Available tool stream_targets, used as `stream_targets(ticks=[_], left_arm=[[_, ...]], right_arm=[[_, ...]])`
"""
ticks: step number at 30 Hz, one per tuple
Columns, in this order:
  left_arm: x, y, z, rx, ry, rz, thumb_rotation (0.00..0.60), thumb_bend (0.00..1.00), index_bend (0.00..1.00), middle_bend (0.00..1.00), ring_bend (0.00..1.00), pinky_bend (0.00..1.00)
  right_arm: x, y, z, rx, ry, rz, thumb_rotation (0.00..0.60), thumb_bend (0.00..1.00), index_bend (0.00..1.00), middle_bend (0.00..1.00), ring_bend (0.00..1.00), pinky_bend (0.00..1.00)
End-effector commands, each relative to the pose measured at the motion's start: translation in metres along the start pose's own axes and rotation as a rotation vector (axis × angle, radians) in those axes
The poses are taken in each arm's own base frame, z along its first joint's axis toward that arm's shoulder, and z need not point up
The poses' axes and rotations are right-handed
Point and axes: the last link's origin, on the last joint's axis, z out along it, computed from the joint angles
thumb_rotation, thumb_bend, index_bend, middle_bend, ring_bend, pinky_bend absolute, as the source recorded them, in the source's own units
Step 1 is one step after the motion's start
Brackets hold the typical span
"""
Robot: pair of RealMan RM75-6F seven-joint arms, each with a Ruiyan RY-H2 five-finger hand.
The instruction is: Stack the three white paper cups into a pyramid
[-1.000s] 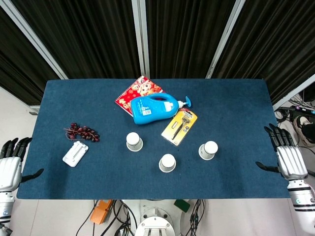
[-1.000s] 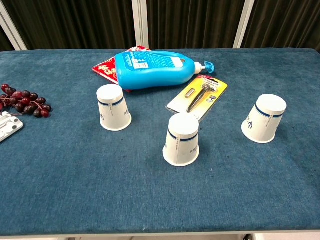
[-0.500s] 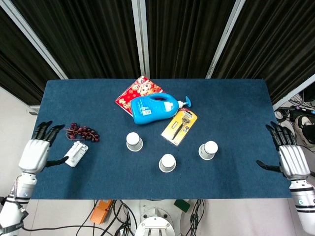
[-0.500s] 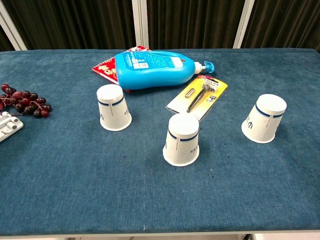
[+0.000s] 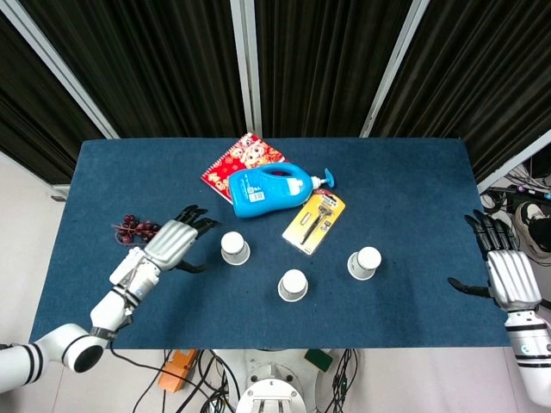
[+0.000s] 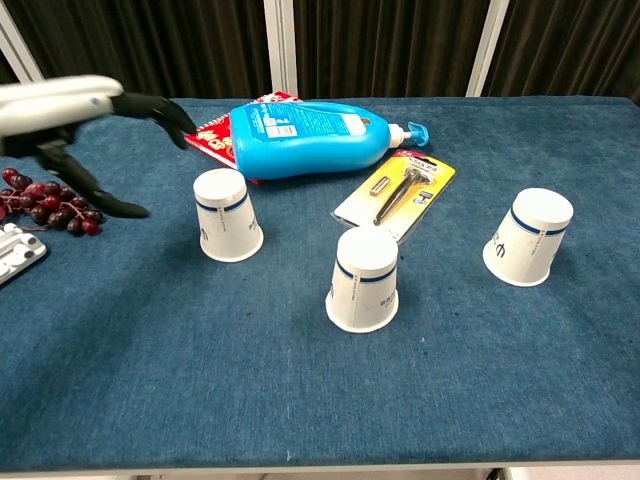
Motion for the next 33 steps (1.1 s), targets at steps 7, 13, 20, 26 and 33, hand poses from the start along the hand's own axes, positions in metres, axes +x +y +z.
stream_targets(ticks=[7,13,20,26,33], left_arm=[[-0.012,0.009,0.029,0.006,-0.025,0.007,0.600,0.19,0.22,0.25,0.09,0.02],[-0.014,0.015,0.037,-0.001,-0.036,0.003,0.600,0.19,0.23,0.27,0.10,0.02],[-0.016,0.016,0.045,0.011,-0.043,0.042,0.586,0.21,0.28,0.33,0.14,0.02],[-0.016,0.022,0.052,0.013,-0.030,-0.029,0.549,0.26,0.39,0.41,0.21,0.06],[-0.009,0.019,0.041,-0.002,0.004,-0.058,0.520,0.29,0.45,0.45,0.25,0.08]], right_arm=[[-0.002,0.002,0.001,-0.009,-0.004,0.004,0.600,0.15,0.00,0.01,0.00,0.00],[-0.002,0.005,0.000,-0.019,-0.003,0.004,0.600,0.15,0.00,0.01,0.00,0.00],[-0.002,0.007,-0.001,-0.029,-0.004,0.008,0.600,0.15,0.00,0.01,0.00,0.00],[-0.002,0.007,-0.001,-0.030,-0.003,0.008,0.600,0.15,0.00,0.01,0.00,0.00],[-0.002,0.008,0.000,-0.030,-0.002,0.013,0.600,0.15,0.00,0.01,0.00,0.00]])
